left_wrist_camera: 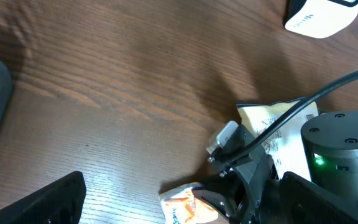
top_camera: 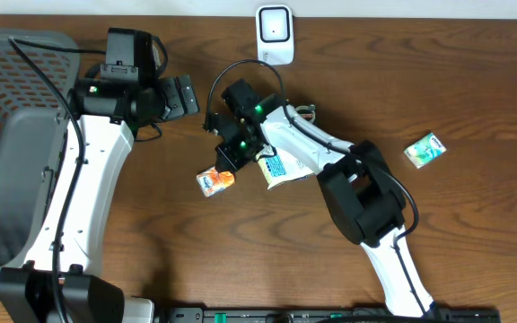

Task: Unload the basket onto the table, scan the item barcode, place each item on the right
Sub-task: 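Grasp the orange Kleenex tissue pack with the right gripper, then lift the orange pack and move it right with the right gripper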

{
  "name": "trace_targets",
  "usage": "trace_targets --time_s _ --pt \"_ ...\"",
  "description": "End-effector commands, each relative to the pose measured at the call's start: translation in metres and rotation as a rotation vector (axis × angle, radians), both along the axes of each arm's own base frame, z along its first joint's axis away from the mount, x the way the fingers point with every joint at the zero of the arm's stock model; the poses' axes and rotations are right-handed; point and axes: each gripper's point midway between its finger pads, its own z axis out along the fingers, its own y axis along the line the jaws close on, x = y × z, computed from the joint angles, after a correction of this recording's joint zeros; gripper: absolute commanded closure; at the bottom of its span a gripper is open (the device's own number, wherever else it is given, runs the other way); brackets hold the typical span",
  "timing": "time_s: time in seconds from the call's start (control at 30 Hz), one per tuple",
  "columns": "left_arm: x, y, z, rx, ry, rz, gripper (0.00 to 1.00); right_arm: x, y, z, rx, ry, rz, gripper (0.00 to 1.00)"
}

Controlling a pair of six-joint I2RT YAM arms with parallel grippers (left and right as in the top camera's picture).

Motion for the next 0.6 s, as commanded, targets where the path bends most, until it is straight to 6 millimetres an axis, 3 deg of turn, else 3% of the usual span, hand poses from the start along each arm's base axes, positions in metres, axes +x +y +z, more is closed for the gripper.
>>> trace_targets --time_s 0.0,0.17,0.33,0.47,0.57 --pt "0.001 -0.001 0.0 -0.006 0.002 -0.006 0.02 0.003 -0.011 -0.003 -0.015 0.048 -0.022 0.99" --pt "0.001 -0.001 0.0 -0.006 0.001 -0.006 0.02 0.033 -0.031 0.038 0.073 0.078 -0.155 0.99" --pt "0.001 -0.001 0.0 -0.006 0.002 -0.006 0.02 0.065 -0.057 0.096 0.207 0.045 -0.248 0.99" --pt "0.001 -0.001 0.0 -0.006 0.002 -0.006 0.02 0.086 -0.092 0.145 0.271 0.008 -0.355 0.99" --pt "0.001 -0.001 0.0 -0.006 0.001 -0.006 0.02 0.099 -0.127 0.171 0.285 0.021 -0.486 0.99"
